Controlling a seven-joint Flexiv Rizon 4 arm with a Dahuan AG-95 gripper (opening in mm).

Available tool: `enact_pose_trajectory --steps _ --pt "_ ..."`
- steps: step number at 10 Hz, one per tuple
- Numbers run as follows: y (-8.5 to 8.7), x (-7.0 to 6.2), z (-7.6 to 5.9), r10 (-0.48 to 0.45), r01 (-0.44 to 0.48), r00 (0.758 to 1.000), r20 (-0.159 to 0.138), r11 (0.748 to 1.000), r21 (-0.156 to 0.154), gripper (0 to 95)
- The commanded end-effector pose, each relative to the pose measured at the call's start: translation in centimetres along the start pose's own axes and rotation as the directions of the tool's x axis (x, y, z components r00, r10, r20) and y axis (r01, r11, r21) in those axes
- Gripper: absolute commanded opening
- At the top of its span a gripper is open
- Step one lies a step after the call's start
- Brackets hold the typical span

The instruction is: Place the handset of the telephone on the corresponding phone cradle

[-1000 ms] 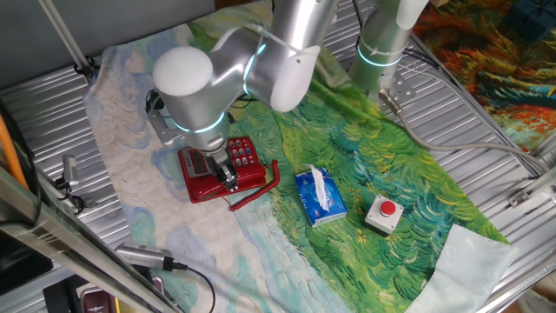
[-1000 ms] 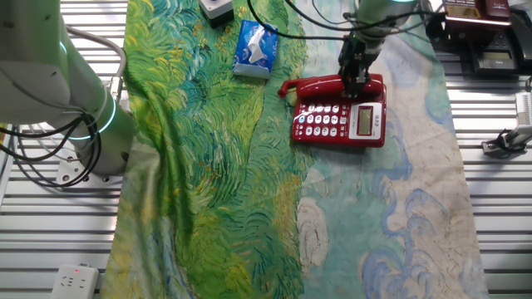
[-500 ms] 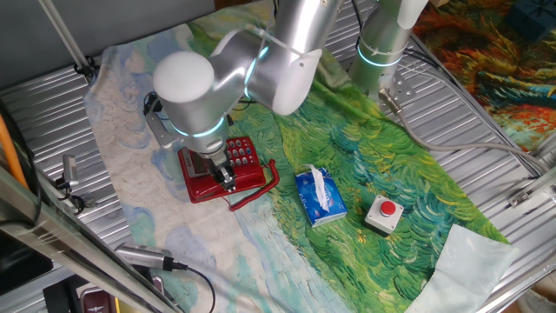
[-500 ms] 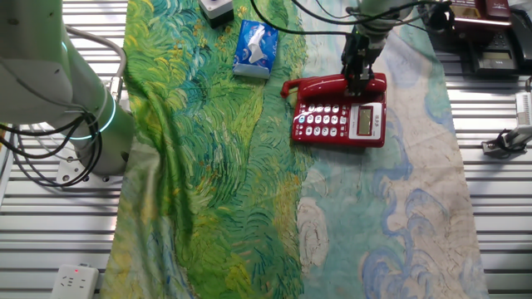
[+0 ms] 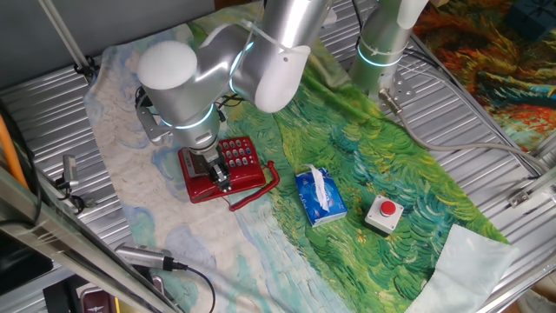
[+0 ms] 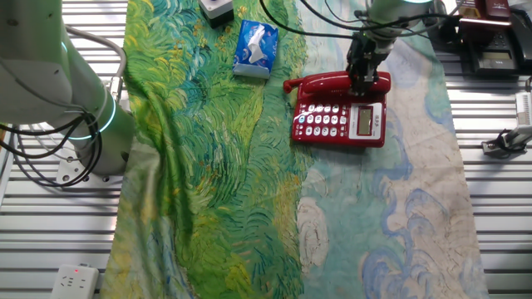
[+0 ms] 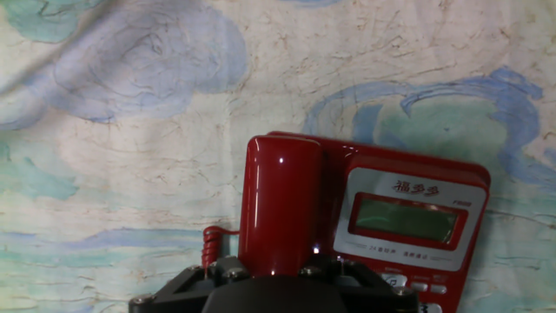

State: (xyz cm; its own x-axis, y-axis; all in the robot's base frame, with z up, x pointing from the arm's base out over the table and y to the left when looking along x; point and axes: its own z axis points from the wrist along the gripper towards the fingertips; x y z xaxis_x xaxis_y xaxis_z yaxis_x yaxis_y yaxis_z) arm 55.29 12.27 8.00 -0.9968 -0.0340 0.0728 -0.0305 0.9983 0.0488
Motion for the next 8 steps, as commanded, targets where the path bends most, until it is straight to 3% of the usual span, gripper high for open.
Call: enact_pose_trajectory --steps 1,8 --pt "0.06 -0.04 -0.11 -0.001 0.001 1.000 0.000 1.000 -0.002 0.0" --pt "0.11 -0.51 -0.45 -0.004 0.004 1.000 -0.001 1.000 -0.003 0.0"
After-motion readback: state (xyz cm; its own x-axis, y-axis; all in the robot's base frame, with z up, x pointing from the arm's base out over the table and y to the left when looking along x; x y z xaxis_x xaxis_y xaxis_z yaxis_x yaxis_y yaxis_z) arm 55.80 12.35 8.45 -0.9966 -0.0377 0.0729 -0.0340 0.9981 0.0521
